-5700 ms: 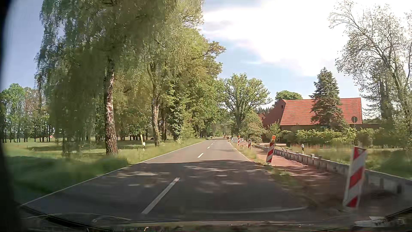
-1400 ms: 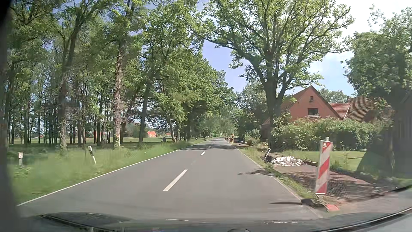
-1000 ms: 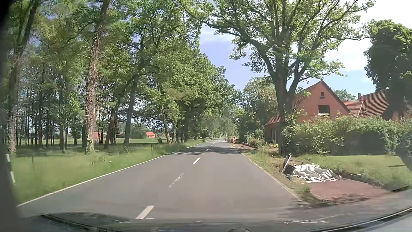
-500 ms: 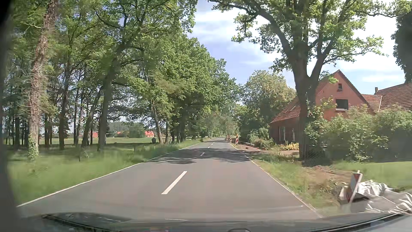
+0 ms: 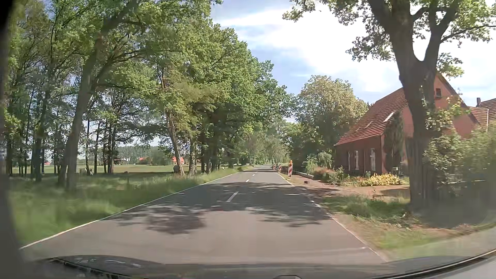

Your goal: Follow the waypoints while adhering to traffic rules and regulations

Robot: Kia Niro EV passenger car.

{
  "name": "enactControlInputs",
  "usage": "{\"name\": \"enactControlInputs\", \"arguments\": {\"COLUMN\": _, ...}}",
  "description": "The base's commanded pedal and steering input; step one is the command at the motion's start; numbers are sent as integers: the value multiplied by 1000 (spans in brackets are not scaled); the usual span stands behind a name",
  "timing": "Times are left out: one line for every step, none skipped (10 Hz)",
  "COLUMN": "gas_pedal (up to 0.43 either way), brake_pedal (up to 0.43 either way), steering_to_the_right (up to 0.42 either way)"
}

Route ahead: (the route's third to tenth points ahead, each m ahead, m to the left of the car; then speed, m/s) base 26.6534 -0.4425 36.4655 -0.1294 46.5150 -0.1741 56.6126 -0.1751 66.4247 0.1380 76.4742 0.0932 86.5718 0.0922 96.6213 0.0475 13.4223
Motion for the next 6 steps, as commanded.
{"name": "enactControlInputs", "arguments": {"gas_pedal": 157, "brake_pedal": 0, "steering_to_the_right": -1}}
{"name": "enactControlInputs", "arguments": {"gas_pedal": 157, "brake_pedal": 0, "steering_to_the_right": -1}}
{"name": "enactControlInputs", "arguments": {"gas_pedal": 157, "brake_pedal": 0, "steering_to_the_right": -1}}
{"name": "enactControlInputs", "arguments": {"gas_pedal": 157, "brake_pedal": 0, "steering_to_the_right": -1}}
{"name": "enactControlInputs", "arguments": {"gas_pedal": 157, "brake_pedal": 0, "steering_to_the_right": -1}}
{"name": "enactControlInputs", "arguments": {"gas_pedal": 157, "brake_pedal": 0, "steering_to_the_right": -1}}
